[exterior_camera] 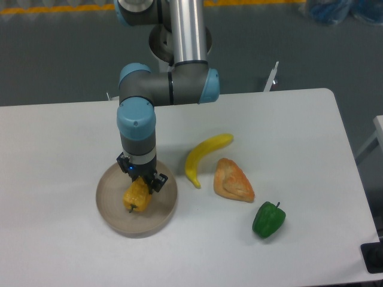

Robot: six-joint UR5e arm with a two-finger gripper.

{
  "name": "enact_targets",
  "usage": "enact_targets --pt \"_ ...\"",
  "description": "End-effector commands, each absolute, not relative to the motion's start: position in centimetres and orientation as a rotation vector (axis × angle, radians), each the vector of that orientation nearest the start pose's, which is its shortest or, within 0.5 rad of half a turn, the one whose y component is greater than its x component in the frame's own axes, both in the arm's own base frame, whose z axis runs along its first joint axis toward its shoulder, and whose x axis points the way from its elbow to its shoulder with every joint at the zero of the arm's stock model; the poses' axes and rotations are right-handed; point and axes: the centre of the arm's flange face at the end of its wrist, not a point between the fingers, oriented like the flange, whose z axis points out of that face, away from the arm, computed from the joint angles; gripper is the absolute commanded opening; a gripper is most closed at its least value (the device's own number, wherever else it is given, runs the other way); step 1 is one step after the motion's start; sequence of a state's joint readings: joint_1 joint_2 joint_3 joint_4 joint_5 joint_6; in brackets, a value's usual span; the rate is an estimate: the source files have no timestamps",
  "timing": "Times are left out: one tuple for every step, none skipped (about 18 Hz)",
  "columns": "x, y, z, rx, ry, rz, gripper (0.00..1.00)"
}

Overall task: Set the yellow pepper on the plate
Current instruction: 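Lower the yellow pepper onto the plate center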

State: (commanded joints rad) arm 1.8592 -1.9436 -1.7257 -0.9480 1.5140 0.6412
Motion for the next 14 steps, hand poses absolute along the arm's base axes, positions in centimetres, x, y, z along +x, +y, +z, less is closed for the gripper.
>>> enact_targets --pt "-3.82 61.69 27.13 -2.984 0.538 -0.010 0.34" --pt "-3.83 61.71 27.04 -2.985 0.538 -0.011 0.34" --pt "-3.81 61.65 27.06 -2.985 0.538 -0.011 0.34" --pt "-3.80 61.67 26.97 -2.985 0.541 -0.014 0.34" --pt "-3.80 61.62 26.90 -2.987 0.541 -0.013 0.34" --pt "-3.80 61.62 26.90 -2.987 0.541 -0.013 0.34" --pt "-3.84 61.74 26.85 -2.987 0.541 -0.013 0.34" --pt "-3.84 61.69 26.78 -2.989 0.541 -0.012 0.34" --pt "-3.84 61.74 26.85 -2.987 0.541 -0.013 0.34" --pt "-3.86 61.75 26.76 -2.989 0.541 -0.012 0.35" --pt "-3.86 61.75 26.76 -2.989 0.541 -0.012 0.38" --pt "-3.86 61.75 26.76 -2.989 0.541 -0.012 0.44" --pt "-3.87 61.79 26.83 -2.988 0.539 -0.011 0.52" --pt "-3.88 61.82 26.88 -2.988 0.539 -0.011 0.57"
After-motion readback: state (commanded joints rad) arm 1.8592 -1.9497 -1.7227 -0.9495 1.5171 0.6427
